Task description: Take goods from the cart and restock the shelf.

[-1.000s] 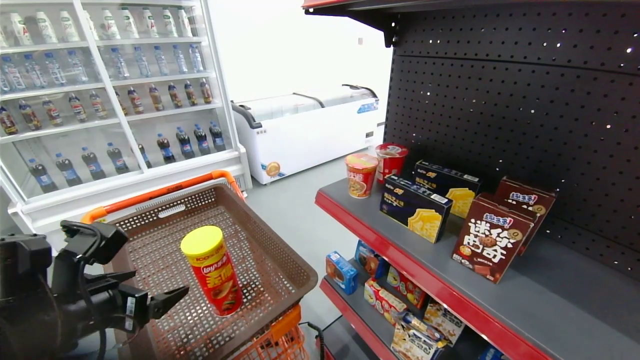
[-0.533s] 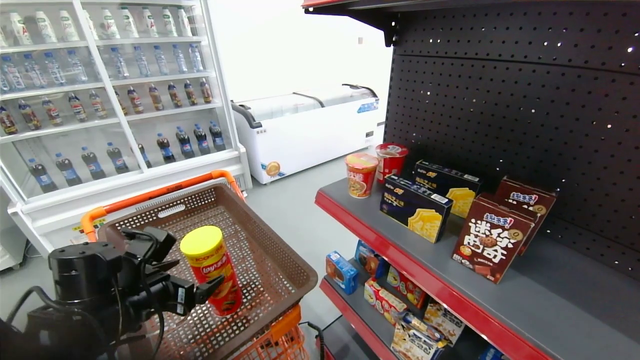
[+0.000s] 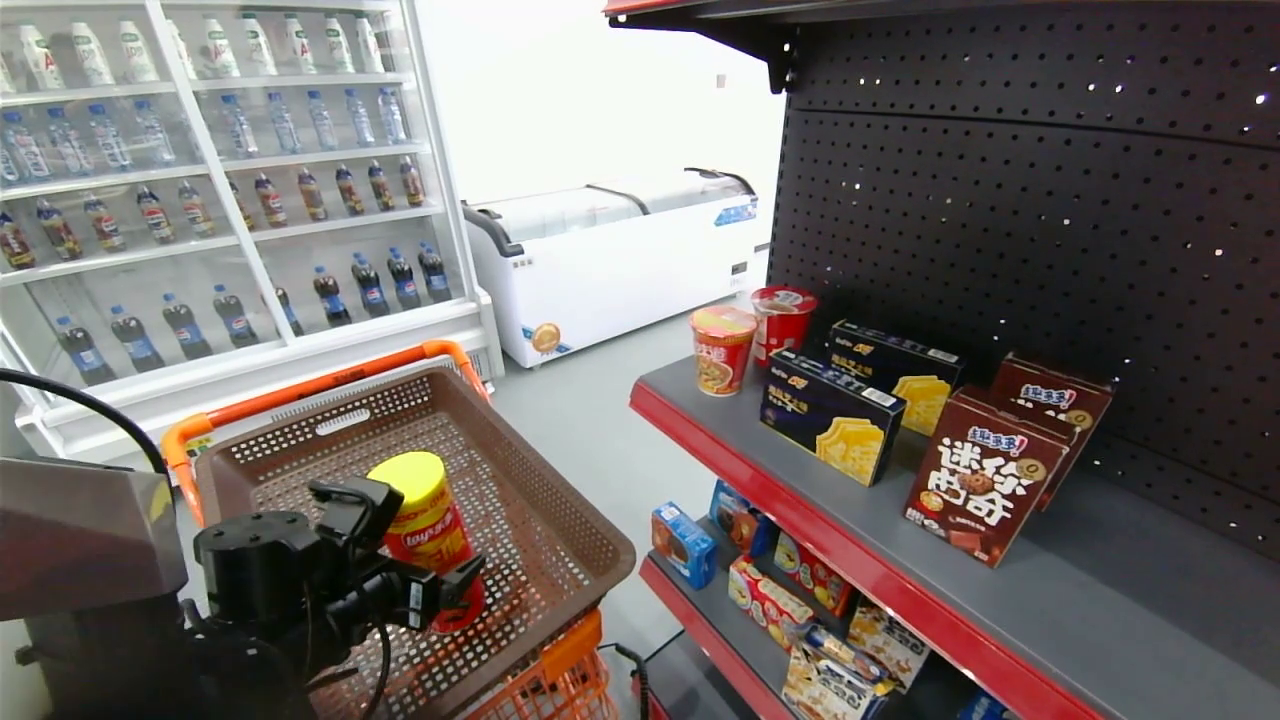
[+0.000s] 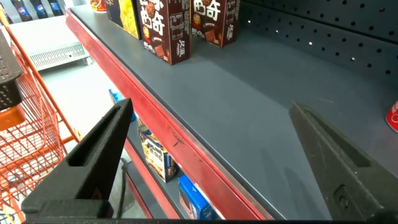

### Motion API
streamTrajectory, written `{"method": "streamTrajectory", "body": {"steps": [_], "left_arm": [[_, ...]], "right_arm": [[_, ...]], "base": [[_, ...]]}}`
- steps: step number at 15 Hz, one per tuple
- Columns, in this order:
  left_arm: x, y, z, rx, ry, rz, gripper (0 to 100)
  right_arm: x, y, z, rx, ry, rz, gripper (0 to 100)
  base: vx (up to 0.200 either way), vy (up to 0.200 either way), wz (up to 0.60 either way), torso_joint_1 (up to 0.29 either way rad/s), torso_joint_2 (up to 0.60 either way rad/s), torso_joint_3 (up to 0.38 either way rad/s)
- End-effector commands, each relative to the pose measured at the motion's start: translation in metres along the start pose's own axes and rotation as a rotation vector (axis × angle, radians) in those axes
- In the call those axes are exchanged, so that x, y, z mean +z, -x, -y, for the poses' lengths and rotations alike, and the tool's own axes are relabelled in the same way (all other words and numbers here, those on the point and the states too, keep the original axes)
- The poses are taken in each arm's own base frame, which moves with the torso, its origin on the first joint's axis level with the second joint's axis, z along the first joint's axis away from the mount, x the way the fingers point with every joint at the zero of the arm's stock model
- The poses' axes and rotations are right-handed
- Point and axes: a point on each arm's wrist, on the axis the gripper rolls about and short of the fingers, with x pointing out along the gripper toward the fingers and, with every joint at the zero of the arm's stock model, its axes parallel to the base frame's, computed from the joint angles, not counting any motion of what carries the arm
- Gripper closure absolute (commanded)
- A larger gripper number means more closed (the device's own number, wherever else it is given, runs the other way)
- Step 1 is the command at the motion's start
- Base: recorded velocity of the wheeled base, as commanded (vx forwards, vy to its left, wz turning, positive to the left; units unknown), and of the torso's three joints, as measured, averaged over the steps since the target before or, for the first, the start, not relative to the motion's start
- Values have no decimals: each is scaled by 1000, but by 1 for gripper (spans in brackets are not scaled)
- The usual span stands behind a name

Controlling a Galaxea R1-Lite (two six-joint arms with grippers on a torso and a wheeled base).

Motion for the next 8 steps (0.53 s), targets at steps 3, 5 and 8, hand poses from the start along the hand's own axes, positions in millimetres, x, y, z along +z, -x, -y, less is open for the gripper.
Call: {"method": "streamTrajectory", "body": {"steps": [3,5,8], "left_arm": [[-10,-24,0,-1,-21,-3,0],[-4,-35,-2,0,-29,40,0],[1,-40,-3,8,-31,59,100]], "right_arm": [[0,0,0,1,2,0,0],[0,0,0,1,0,0,0],[0,0,0,1,0,0,0]], "base": [[0,0,0,0,0,0],[0,0,0,0,0,0],[0,0,0,0,0,0]]}}
